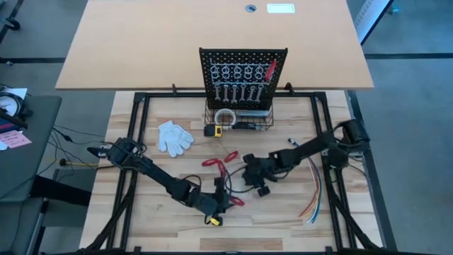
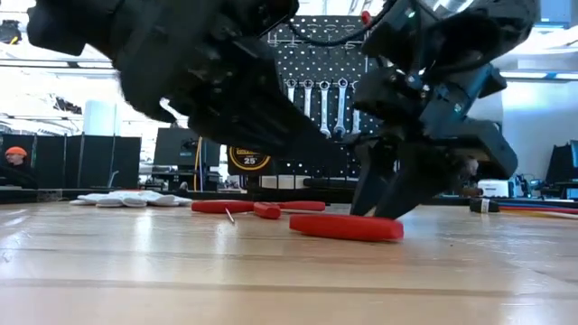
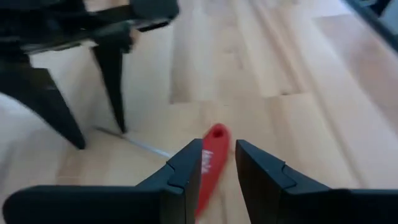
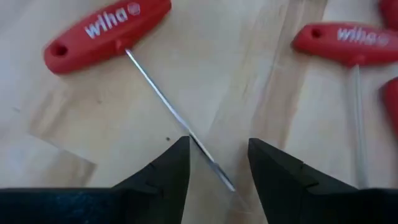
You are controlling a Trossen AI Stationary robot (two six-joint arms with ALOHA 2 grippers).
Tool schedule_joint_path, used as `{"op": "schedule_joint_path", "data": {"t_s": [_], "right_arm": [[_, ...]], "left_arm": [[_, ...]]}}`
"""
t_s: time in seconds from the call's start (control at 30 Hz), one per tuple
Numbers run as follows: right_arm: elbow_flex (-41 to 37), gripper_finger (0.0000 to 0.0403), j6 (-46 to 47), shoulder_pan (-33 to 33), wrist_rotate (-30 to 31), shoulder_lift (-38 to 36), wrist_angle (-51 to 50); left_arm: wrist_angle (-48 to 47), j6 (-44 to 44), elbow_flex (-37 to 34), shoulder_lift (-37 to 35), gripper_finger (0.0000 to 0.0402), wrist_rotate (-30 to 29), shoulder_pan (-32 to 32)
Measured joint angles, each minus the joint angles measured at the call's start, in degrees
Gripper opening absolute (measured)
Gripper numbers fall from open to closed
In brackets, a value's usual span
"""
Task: Hang tools onto peg board
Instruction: Hang the red allen wrench on the peg board
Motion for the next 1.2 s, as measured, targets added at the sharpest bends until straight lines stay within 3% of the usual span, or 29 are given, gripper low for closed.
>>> {"op": "schedule_joint_path", "data": {"t_s": [0.13,0.3,0.53,0.73,0.83,0.9,1.03,1.2], "right_arm": [[0.2,0.0159,3.84,-1.05,-2.35,-0.27,-3.66],[0.05,0.0153,11.74,0.93,-2.55,-2.63,-8.72],[-0.04,0.0153,19.17,8.65,-4.63,-3.52,-10.44],[-0.29,0.0152,16.69,14.13,-6.74,-5.05,-10.12],[-0.29,0.0152,12.73,15.0,-6.41,-7.22,-7.89],[-0.2,0.0152,9.12,14.66,-2.76,-8.26,-6.17],[-0.24,0.0152,4.25,10.85,5.14,-7.26,1.85],[-0.26,0.016,0.55,3.76,-1.29,-2.47,6.97]], "left_arm": [[-1.38,-2.16,0.0,0.77,0.0095,4.14,1.03],[-1.71,-3.62,-0.01,2.88,0.0095,0.93,2.61],[-10.43,-12.22,-0.24,2.16,0.0095,-16.45,3.66],[-11.38,-12.72,-0.01,-0.77,0.0095,-26.23,1.77],[-11.09,-10.38,-0.04,-1.47,0.0095,-27.32,0.93],[-10.79,-9.49,0.02,-1.56,0.0095,-27.48,0.37],[-11.12,-9.57,0.0,-1.45,0.0095,-27.24,0.11],[-11.19,-9.68,0.0,-1.45,0.0095,-26.89,0.19]]}}
